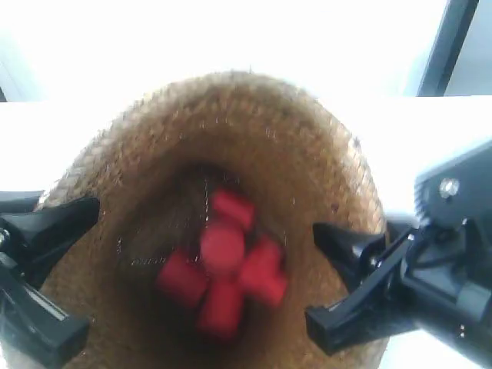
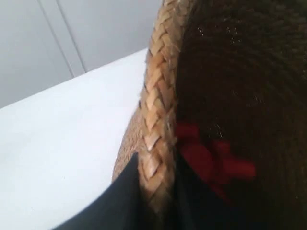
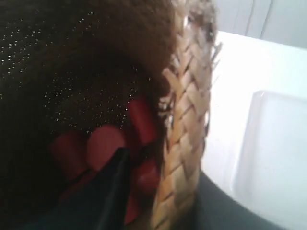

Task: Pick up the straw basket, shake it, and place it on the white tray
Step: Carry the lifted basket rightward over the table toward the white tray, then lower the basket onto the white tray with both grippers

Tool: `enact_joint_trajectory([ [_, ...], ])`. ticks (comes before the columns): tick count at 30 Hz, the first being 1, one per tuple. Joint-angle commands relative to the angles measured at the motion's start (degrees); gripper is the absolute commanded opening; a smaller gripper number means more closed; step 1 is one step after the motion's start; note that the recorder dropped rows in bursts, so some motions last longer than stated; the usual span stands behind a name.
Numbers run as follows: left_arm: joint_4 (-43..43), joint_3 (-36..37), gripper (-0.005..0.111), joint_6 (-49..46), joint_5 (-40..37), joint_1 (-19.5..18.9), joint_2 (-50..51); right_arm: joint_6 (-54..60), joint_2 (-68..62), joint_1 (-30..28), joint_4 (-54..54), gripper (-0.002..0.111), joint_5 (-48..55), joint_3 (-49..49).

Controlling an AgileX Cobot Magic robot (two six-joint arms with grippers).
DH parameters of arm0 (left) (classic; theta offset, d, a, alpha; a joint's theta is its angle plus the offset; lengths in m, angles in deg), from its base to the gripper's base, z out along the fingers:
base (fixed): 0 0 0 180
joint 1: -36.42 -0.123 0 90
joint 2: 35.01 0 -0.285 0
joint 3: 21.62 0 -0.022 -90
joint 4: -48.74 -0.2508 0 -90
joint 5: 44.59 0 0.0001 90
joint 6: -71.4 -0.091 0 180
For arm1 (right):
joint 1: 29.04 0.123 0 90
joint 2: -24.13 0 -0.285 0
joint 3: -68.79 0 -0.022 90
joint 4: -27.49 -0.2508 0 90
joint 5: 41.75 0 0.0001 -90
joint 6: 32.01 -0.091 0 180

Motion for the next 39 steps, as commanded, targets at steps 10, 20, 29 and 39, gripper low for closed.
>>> enact_joint_trajectory([
  [10, 1.0, -21.3, 0.000, -13.1, -2.8, 0.2, 2.5, 13.7, 3.8, 0.0, -9.0, 0.000, 23.7, 19.7],
  [20, 1.0, -28.6, 0.000, -16.0, -13.8, -16.6, 11.8, 23.9, 3.7, 0.0, -12.4, 0.000, 30.4, 31.4],
  [29, 1.0, -30.2, 0.000, -10.8, -33.0, -34.9, 24.1, 27.9, 3.7, -3.0, -12.2, 0.000, 30.4, 30.7],
  [39, 1.0, -32.1, 0.000, -8.5, -47.4, -44.0, 29.4, 30.2, 1.5, -20.0, -11.1, 0.000, 30.4, 24.2],
])
